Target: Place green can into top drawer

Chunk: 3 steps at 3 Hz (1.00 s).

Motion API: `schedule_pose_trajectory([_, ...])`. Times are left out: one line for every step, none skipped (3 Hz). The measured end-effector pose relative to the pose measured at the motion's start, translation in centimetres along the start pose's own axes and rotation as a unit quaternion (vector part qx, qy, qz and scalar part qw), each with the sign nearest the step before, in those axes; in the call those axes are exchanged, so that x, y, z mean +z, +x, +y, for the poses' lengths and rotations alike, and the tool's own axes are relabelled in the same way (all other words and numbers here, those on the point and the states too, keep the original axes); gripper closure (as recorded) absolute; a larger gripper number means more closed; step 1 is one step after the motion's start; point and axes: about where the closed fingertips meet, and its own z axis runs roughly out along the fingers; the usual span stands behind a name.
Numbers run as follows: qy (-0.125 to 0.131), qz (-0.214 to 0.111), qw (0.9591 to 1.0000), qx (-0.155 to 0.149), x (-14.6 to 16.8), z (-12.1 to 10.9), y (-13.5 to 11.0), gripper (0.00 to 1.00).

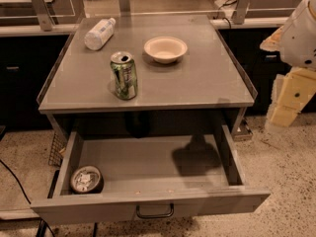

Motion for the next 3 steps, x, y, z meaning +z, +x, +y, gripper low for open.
schedule_pose_trajectory([0.000, -0.001, 1.0000, 0.000, 0.0, 0.0, -0.1, 0.00])
schedule_pose_trajectory([0.013, -0.058, 0.9980, 0.019, 0.9, -1.7, -4.5, 0.00])
schedule_pose_trajectory([0.024, -0.125, 0.9913, 0.033, 3.2, -3.8, -10.7, 0.00])
